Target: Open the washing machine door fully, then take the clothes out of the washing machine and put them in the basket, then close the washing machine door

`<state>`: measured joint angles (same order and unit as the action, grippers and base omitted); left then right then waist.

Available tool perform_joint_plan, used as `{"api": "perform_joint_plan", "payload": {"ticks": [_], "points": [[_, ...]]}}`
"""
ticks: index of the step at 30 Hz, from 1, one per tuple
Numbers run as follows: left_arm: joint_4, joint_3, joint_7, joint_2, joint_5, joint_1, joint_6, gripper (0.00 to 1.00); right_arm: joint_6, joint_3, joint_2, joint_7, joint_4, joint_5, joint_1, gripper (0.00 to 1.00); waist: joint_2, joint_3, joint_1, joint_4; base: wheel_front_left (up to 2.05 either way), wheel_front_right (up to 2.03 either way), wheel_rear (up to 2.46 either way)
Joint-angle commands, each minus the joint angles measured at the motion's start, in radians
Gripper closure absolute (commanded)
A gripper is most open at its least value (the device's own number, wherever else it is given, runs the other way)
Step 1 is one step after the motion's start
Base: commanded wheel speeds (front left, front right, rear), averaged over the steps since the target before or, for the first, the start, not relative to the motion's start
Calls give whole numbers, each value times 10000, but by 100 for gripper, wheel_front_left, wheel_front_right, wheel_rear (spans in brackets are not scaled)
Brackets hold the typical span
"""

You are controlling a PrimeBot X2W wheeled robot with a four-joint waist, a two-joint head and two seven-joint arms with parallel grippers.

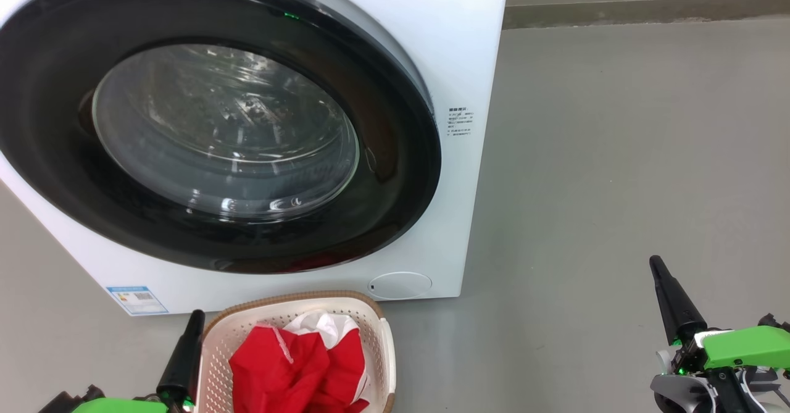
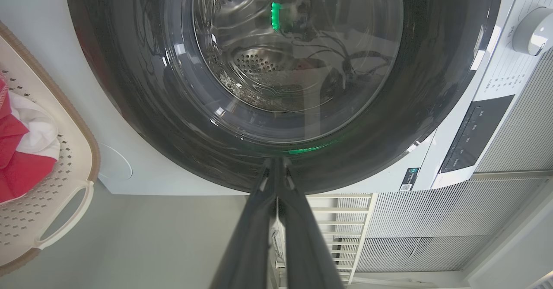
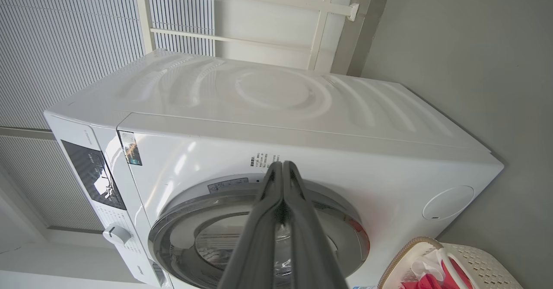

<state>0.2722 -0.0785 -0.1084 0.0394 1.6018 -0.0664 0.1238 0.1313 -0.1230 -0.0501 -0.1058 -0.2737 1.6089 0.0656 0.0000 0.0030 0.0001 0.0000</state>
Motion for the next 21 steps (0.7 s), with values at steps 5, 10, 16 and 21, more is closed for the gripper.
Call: {"api": "perform_joint_plan", "payload": {"ticks": [5,10,16,21], "points": [[-270,-356,-51,108,65,-417,69,100,-6,143,-43,-34,292,39,418,100,0,0,0,0,0,0,0],[-270,-356,-50,108,66,-417,69,100,-6,138,-40,-37,292,35,418,100,0,0,0,0,0,0,0],[-270,-356,-50,108,66,-417,69,100,-6,134,-37,-41,292,32,419,100,0,0,0,0,0,0,0],[-270,-355,-50,108,66,-417,69,100,-6,130,-35,-44,292,28,419,100,0,0,0,0,0,0,0]]}}
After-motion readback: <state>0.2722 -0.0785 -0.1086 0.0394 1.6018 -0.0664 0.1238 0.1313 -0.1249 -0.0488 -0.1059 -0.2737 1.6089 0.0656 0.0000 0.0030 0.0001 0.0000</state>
